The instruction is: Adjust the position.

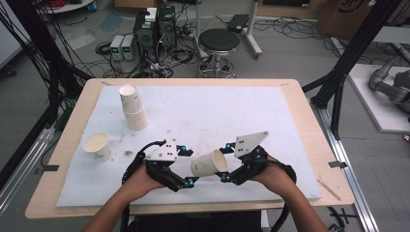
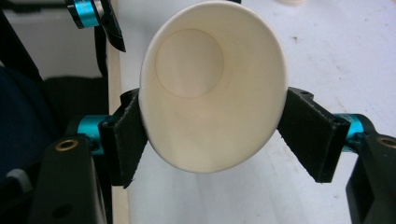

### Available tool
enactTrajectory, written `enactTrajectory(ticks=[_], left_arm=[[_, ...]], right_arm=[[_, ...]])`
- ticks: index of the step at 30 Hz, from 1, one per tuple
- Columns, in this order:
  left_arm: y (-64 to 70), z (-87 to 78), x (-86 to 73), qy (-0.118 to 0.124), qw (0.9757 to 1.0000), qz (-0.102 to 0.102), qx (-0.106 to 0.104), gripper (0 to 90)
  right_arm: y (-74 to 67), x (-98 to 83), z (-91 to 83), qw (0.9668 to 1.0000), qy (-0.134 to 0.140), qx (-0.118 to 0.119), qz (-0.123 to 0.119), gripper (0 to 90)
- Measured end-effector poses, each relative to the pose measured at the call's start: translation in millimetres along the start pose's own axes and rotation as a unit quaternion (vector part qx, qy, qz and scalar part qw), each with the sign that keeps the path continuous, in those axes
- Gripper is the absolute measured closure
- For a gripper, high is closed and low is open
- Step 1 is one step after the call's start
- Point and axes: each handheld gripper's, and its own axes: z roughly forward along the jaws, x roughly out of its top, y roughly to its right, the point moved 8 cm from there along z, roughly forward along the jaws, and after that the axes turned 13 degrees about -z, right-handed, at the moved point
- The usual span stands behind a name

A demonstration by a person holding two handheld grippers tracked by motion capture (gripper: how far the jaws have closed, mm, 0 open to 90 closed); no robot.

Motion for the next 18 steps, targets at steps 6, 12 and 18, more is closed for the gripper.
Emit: enactTrajectory(ticks=[6, 12, 18], left_arm=[[0.2, 5.2, -1.5, -0.014, 0.9999, -0.002, 0.000, 16.0], [0.6, 8.4, -3.8, -0.027, 0.9996, 0.002, -0.001, 16.0], [0.1, 11.3, -5.3, -0.040, 0.9992, 0.004, -0.001, 16.1]], right_arm=[[0.0, 7.6, 4.1, 0.9990, -0.037, 0.012, -0.025, 27.1], [0.7, 12.1, 6.1, 0.9974, -0.058, 0.017, -0.040, 27.1], [1.7, 14.8, 7.5, 0.9949, -0.081, 0.021, -0.056, 27.1]])
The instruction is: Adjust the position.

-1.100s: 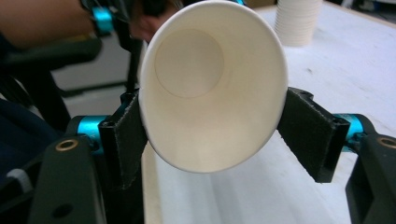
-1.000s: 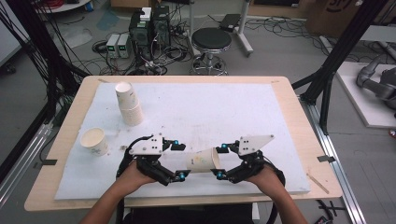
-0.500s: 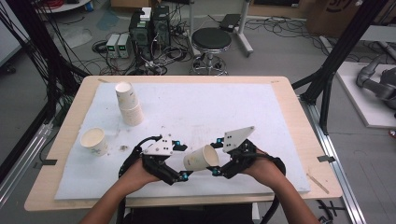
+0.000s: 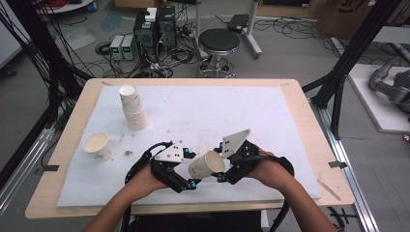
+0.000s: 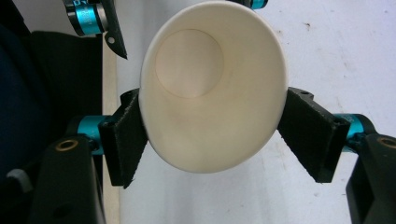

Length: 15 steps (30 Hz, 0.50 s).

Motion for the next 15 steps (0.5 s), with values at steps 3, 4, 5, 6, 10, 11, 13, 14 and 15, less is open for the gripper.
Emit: enactTrajectory(ticks=[3, 4, 5, 6, 10, 11, 13, 14, 15], left_arm=[[-0.2, 2.4, 0.6, -0.006, 1.0000, 0.003, 0.001, 16.1], [-0.2, 3.1, 0.8, -0.008, 1.0000, 0.004, 0.001, 16.2], [0.0, 4.1, 1.1, -0.009, 1.0000, 0.003, 0.001, 16.3], [0.0, 4.8, 1.0, -0.013, 0.9999, 0.003, 0.002, 16.3], [-0.3, 8.2, 1.5, -0.020, 0.9998, 0.004, 0.002, 16.7], [-0.5, 9.0, 1.8, -0.020, 0.9998, 0.004, 0.002, 16.8], [-0.9, 11.0, 2.1, -0.023, 0.9997, 0.004, 0.002, 16.9], [-1.0, 11.7, 2.1, -0.024, 0.9997, 0.004, 0.002, 17.0], [-0.8, 12.9, 2.3, -0.025, 0.9997, 0.005, 0.000, 17.1]], right_arm=[[1.5, 2.5, 0.0, 0.9999, -0.011, 0.004, -0.007, 27.1], [2.1, 3.2, 0.5, 0.9998, -0.016, 0.005, -0.011, 27.1], [2.2, 3.7, 0.7, 0.9997, -0.020, 0.005, -0.012, 27.1], [2.6, 4.2, 0.8, 0.9995, -0.026, 0.006, -0.015, 27.1], [2.5, 7.0, 1.3, 0.9990, -0.037, 0.010, -0.022, 27.2], [2.7, 7.6, 1.3, 0.9989, -0.039, 0.010, -0.024, 27.1], [2.5, 8.6, 1.5, 0.9987, -0.043, 0.012, -0.025, 27.2], [2.0, 9.1, 1.9, 0.9985, -0.045, 0.014, -0.027, 27.2], [2.0, 9.1, 2.1, 0.9984, -0.048, 0.015, -0.028, 27.1]])
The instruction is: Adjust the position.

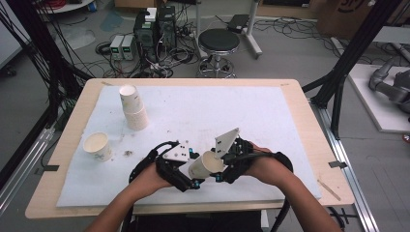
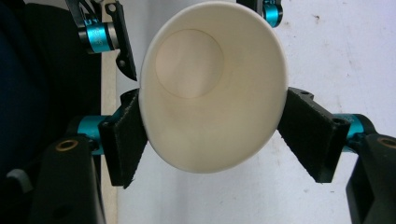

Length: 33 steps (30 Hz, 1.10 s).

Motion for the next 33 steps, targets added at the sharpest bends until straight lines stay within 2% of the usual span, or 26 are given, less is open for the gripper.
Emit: enactTrajectory(ticks=[5, 13, 18, 21, 25, 27, 30, 33], left_arm=[[2.3, 4.9, 0.2, -0.008, 0.9999, 0.005, -0.009, 20.9], [3.4, 10.0, -1.1, -0.015, 0.9996, 0.006, -0.023, 31.7], [2.8, 12.0, -2.5, -0.014, 0.9995, 0.003, -0.029, 32.8], [1.6, 12.6, -3.0, -0.007, 0.9995, -0.007, -0.030, 32.1], [-1.6, 12.7, -4.3, 0.007, 0.9992, -0.022, -0.032, 32.0], [-3.7, 12.7, -6.0, 0.013, 0.9990, -0.029, -0.032, 31.5], [-7.9, 12.4, -9.1, 0.021, 0.9985, -0.043, -0.025, 31.0], [-13.3, 9.4, -11.8, 0.033, 0.9977, -0.057, -0.016, 30.8]], right_arm=[[-0.9, 0.0, 2.2, 0.9999, -0.011, 0.008, -0.003, 27.1], [-4.3, -0.3, 7.3, 0.9994, -0.024, 0.022, -0.008, 27.1], [-4.9, -0.4, 9.1, 0.9993, -0.025, 0.028, -0.005, 26.9], [-3.2, -1.2, 10.1, 0.9995, -0.016, 0.028, -0.003, 24.2], [1.8, -2.6, 8.2, 0.9991, 0.026, 0.019, 0.029, 21.1], [3.4, -2.6, 4.1, 0.9972, 0.056, 0.014, 0.049, 20.9], [6.7, -4.5, -4.1, 0.9915, 0.106, 0.005, 0.076, 20.6], [10.9, -12.2, -14.6, 0.9808, 0.158, -0.015, 0.114, 20.6]])
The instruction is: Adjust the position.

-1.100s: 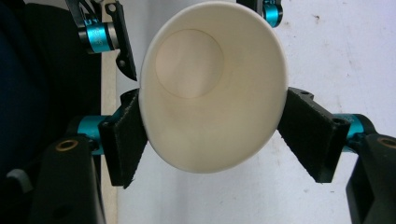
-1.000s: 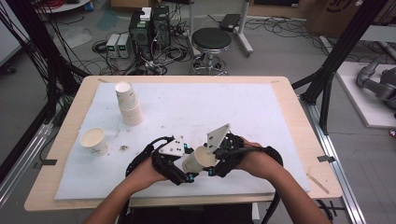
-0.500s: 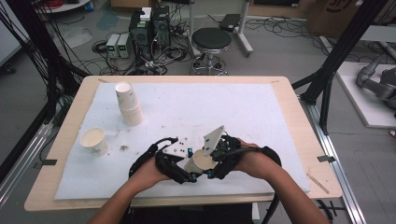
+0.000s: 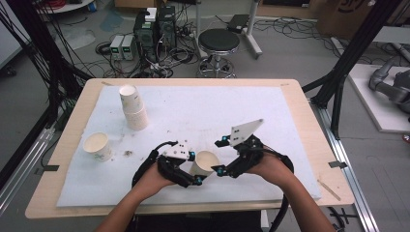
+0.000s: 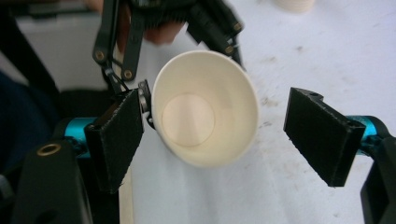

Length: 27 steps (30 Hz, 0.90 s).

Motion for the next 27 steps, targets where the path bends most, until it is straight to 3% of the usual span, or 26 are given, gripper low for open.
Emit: enactTrajectory(ticks=[2, 4, 6, 13, 18, 21, 27], left_arm=[[-3.9, -3.2, -0.8, 0.011, 0.9999, -0.006, 0.006, 30.7], [-7.5, -6.3, -1.4, 0.026, 0.9995, -0.012, 0.010, 30.6], [-12.2, -9.5, -2.6, 0.039, 0.9989, -0.018, 0.016, 30.4], [-23.6, -20.2, -3.1, 0.083, 0.9955, -0.024, 0.038, 30.1], [-27.5, -29.5, -2.5, 0.117, 0.9916, -0.028, 0.049, 29.8], [-29.7, -34.3, -2.5, 0.135, 0.9889, -0.029, 0.055, 29.8], [-32.2, -45.8, 1.5, 0.176, 0.9820, -0.025, 0.064, 29.7]], right_arm=[[2.9, -5.0, -6.3, 0.9996, 0.017, -0.017, 0.015, 20.6], [6.7, -13.4, -12.9, 0.9978, 0.034, -0.048, 0.030, 20.5], [9.9, -25.4, -19.8, 0.9936, 0.057, -0.081, 0.054, 20.5], [8.1, -64.0, -31.1, 0.9794, 0.092, -0.142, 0.110, 20.0], [9.5, -93.7, -36.9, 0.9666, 0.086, -0.197, 0.140, 20.0], [9.8, -109.3, -40.6, 0.9596, 0.084, -0.218, 0.157, 20.1], [13.0, -123.0, -50.4, 0.9509, 0.080, -0.244, 0.172, 20.1]])
